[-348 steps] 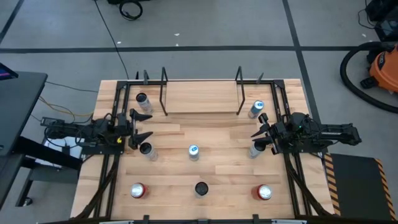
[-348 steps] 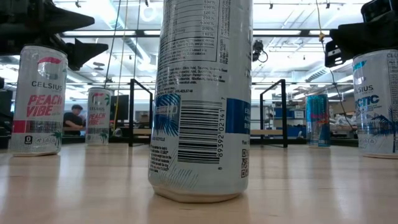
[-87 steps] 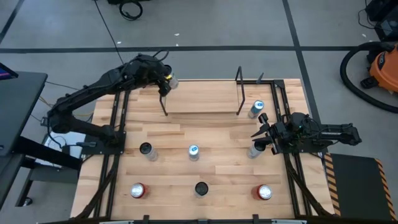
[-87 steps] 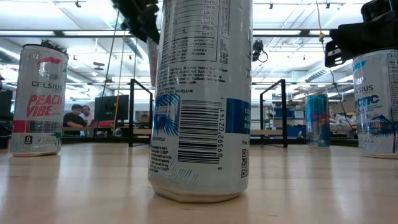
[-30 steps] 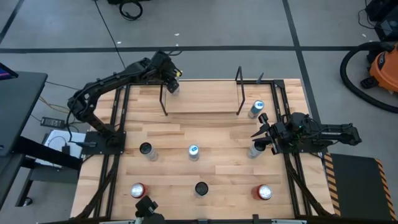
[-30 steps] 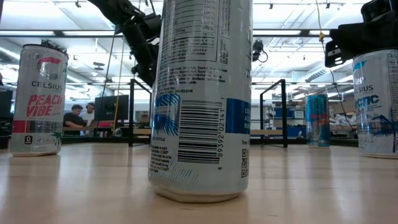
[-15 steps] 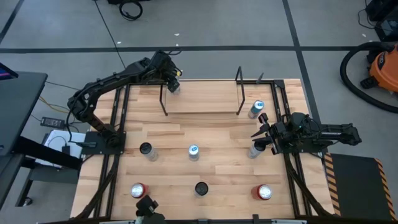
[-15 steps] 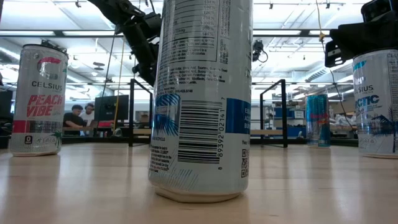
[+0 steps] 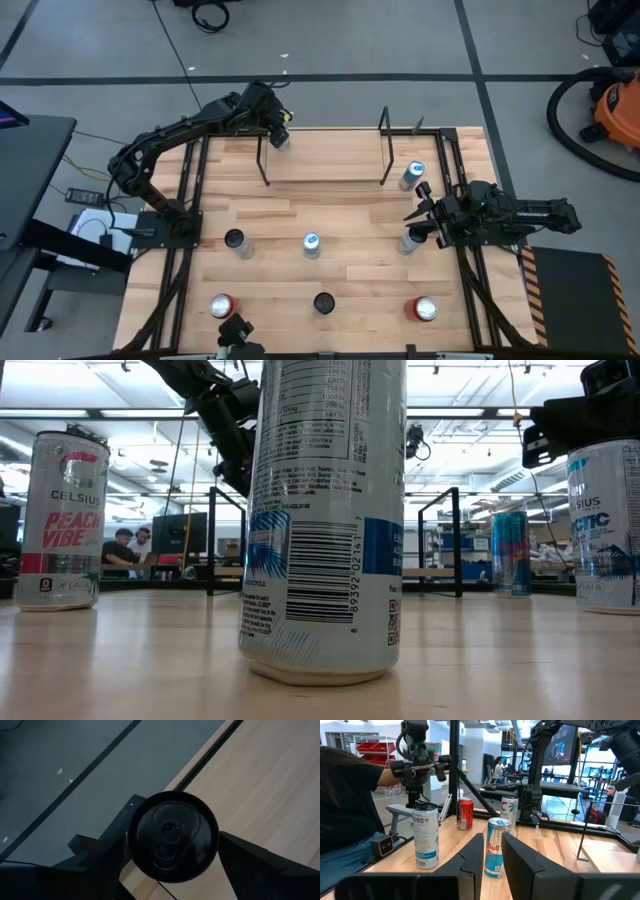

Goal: Place canned beverage on shelf
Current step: Put the top white pink soda can on the shelf, then put the top white blue soda can on the shelf

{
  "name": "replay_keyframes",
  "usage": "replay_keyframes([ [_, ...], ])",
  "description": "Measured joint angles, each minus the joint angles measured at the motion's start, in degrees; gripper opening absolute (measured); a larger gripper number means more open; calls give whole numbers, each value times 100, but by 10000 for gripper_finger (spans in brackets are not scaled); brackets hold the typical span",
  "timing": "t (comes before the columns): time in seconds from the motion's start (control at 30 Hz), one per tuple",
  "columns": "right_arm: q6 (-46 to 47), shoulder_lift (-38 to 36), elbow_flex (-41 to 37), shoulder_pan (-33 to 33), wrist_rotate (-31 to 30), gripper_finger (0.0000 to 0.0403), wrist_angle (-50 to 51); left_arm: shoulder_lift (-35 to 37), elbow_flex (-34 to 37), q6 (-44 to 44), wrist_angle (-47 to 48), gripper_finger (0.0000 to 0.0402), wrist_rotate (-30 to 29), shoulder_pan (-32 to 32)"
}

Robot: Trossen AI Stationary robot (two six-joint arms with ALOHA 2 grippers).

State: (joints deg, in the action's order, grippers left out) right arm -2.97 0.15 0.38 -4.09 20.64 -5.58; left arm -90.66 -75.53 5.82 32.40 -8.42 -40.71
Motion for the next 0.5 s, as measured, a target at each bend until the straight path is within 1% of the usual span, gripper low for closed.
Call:
replay_keyframes([
  [0.2,-1,0,-2,-1,0,78,-1,27,-64,0,-90,311,1,0],
  [0.5,0,1,0,1,0,78,-1,34,-746,-26,488,311,16,26],
])
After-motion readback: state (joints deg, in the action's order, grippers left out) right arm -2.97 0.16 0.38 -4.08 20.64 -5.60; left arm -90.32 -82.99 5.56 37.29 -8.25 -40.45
